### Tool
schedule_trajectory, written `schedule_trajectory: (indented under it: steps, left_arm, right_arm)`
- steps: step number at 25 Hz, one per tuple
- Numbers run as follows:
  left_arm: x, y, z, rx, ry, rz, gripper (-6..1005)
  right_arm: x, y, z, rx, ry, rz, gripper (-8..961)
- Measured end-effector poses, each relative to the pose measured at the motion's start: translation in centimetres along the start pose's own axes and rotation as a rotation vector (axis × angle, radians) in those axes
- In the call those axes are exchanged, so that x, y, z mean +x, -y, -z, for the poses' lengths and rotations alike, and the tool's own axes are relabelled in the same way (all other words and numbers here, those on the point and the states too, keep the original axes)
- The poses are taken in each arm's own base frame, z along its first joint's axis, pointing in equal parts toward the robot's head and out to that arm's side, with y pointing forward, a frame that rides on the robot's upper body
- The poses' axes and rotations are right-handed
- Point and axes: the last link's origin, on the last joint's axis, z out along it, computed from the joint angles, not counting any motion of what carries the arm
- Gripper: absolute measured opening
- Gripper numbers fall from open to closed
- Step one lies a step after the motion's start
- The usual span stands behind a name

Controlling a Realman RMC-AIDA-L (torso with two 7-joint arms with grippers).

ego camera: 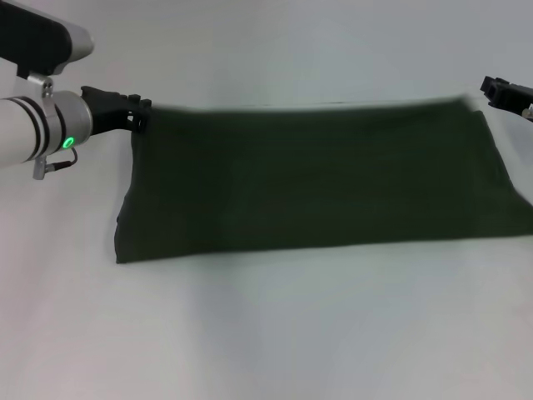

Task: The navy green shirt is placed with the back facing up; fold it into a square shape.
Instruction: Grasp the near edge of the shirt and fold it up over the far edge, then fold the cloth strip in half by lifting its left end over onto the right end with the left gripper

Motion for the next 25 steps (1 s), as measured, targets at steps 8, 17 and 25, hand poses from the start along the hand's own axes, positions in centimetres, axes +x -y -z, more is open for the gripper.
schedule_trajectory:
  steps: [8, 17, 25]
  left_arm:
    - [0.4, 1.1, 0.0, 0.107, -0.049, 0.081, 309]
    - [-0.2, -0.2, 3.3, -0.173, -0.11, 0.244, 597]
    - [-1.6, -2.9, 8.1, -0.534, -0.193, 0.404, 743]
  right_arm:
    - [-0.6, 0.7, 0.0, 0.042, 0.016, -0.001, 357]
    - [0.0, 1.7, 2.5, -0.081, 0.049, -0.062, 670]
    - [1.9, 1.9, 6.3, -0.24, 0.009, -0.092, 777]
